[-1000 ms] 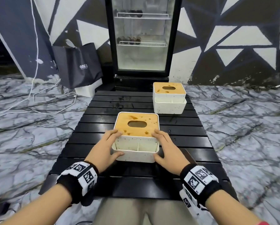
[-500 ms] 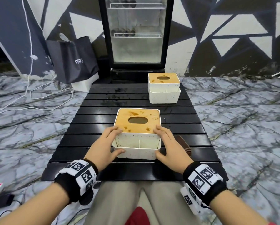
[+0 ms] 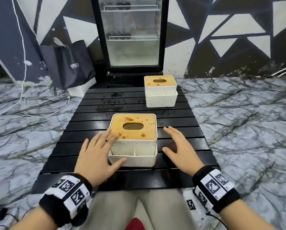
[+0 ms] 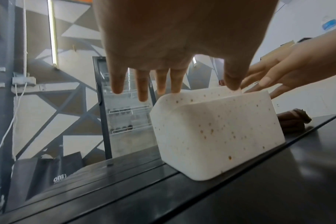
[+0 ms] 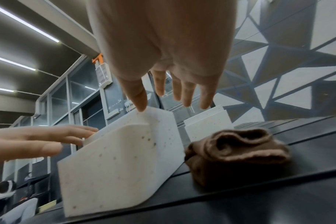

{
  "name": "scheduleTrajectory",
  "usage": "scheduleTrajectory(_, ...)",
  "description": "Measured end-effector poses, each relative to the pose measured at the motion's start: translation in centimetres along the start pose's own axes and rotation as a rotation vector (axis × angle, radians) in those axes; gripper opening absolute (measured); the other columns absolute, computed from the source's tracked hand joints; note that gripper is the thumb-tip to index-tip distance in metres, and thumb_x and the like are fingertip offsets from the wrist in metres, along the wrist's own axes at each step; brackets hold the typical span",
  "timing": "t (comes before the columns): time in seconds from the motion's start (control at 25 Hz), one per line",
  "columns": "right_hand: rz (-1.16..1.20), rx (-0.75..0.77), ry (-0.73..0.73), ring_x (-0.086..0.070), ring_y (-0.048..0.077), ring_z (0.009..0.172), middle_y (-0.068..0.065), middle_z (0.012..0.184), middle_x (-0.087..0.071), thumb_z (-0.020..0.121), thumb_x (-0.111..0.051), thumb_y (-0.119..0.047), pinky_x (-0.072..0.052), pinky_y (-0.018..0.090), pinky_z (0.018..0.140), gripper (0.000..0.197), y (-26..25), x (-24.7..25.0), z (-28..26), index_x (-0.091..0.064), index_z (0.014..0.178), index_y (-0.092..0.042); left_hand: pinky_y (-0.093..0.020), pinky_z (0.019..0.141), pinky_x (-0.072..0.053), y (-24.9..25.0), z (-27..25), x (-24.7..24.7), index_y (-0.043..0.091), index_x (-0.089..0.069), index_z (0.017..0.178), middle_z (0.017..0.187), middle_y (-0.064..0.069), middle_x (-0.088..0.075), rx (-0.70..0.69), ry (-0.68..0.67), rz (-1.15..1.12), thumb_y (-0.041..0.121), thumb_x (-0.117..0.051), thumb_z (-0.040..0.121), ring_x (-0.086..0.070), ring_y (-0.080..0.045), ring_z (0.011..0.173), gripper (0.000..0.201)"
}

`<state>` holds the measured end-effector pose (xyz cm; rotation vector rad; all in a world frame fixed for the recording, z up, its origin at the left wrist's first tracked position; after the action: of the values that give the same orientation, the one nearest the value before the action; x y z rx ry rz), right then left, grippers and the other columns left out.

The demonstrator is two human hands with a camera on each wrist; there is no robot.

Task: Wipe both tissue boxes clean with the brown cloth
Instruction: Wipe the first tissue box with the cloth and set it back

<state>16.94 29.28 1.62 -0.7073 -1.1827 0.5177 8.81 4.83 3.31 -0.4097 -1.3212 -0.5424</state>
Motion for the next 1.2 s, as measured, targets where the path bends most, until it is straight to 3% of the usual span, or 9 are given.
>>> scheduleTrajectory(0.08,-0.098,-0.064,-0.077,-0.022,0.006,0.137,-0.007,0.149,-0.026,0.087,-0.056,-0.021,-0.015,0.018,0.109,0.058,1.9,0.1,0.2,-0.031,0.139,-0.026,-0.054,0.101,-0.038,2.0,0.6,0.6,0.033,-0.039,0.138,0.147,0.0,-0.042,-0.03,-0.004,0.023,0.075,-0.028,0.077,-0.047,-0.027,0.129,0.075)
scheduleTrajectory(0.24,-0.297,-0.086,-0.251,-0.014,0.016,0.141,-0.003,0.152,-0.021,0.088,-0.055,-0.028,-0.015,0.03,0.114,0.06,4.2,-1.2,0.3,-0.027,0.141,-0.027,-0.047,0.116,-0.011,6.5,3.4,0.3,0.049,-0.005,0.145,0.158,0.007,-0.014,-0.102,-0.079,-0.004,0.079,-0.003,0.068,-0.016,-0.021,0.145,0.082)
scheduleTrajectory(0.32,-0.343,-0.088,-0.288,-0.014,0.018,0.141,-0.002,0.152,-0.022,0.087,-0.054,-0.03,-0.018,0.041,0.115,0.059,4.7,-1.9,0.6,-0.028,0.14,-0.028,-0.047,0.116,-0.006,8.0,4.7,-0.4,0.05,0.003,0.144,0.157,0.005,-0.016,-0.1,-0.105,0.012,0.078,0.004,0.064,-0.017,-0.021,0.143,0.085)
scheduleTrajectory(0.48,-0.364,-0.108,-0.291,-0.016,0.022,0.14,-0.001,0.15,-0.027,0.088,-0.053,-0.03,-0.02,0.045,0.113,0.056,5.6,-2.8,1.1,-0.03,0.139,-0.03,-0.045,0.115,-0.015,9.0,6.1,-1.4,0.048,-0.007,0.144,0.147,-0.004,-0.03,-0.113,-0.117,0.067,0.077,0.003,0.066,-0.034,-0.023,0.131,0.084)
scheduleTrajectory(0.64,-0.407,-0.118,-0.288,-0.013,0.024,0.14,-0.003,0.15,-0.025,0.089,-0.049,-0.03,-0.021,0.047,0.112,0.055,5.8,-3.2,0.8,-0.026,0.14,-0.033,-0.04,0.107,-0.029,8.9,6.9,-1.5,0.046,-0.015,0.145,0.128,-0.002,-0.046,-0.096,-0.092,0.017,0.073,0.004,0.07,-0.044,-0.023,0.114,0.082)
scheduleTrajectory(0.84,-0.471,-0.102,-0.26,-0.016,0.02,0.136,-0.006,0.146,-0.028,0.092,-0.045,-0.028,-0.028,0.042,0.109,0.052,5.2,-3.1,0.4,-0.025,0.14,-0.032,-0.039,0.101,-0.03,9.0,7.3,-1.7,0.045,-0.008,0.146,0.124,-0.001,-0.05,-0.065,-0.143,0.004,0.071,0.005,0.071,-0.044,-0.024,0.112,0.081)
scheduleTrajectory(1.0,-0.482,-0.097,-0.264,-0.019,0.019,0.133,-0.006,0.143,-0.03,0.093,-0.044,-0.027,-0.033,0.04,0.104,0.05,5.0,-3.2,0.4,-0.027,0.139,-0.031,-0.04,0.1,-0.027,9.3,7.7,-1.8,0.045,-0.007,0.146,0.125,-0.001,-0.05,-0.026,-0.162,-0.008,0.068,-0.019,0.088,-0.042,-0.025,0.114,0.063)
scheduleTrajectory(1.2,-0.484,-0.088,-0.212,-0.024,0.021,0.131,-0.005,0.139,-0.035,0.093,-0.042,-0.025,-0.034,0.039,0.104,0.046,4.6,-3.3,0.1,-0.03,0.137,-0.03,-0.041,0.101,-0.026,9.3,7.7,-1.7,0.044,-0.006,0.146,0.127,-0.004,-0.048,-0.032,-0.166,0.0,0.064,-0.021,0.091,-0.041,-0.025,0.116,0.061)
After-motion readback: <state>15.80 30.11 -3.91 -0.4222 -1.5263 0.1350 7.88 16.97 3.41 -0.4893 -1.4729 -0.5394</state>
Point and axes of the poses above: each hand's wrist, its own z-axis towards the middle knuckle, its own x-axis out of the back of the hand, y = z × x, the point moved 3 cm from there along z, towards the middle knuckle
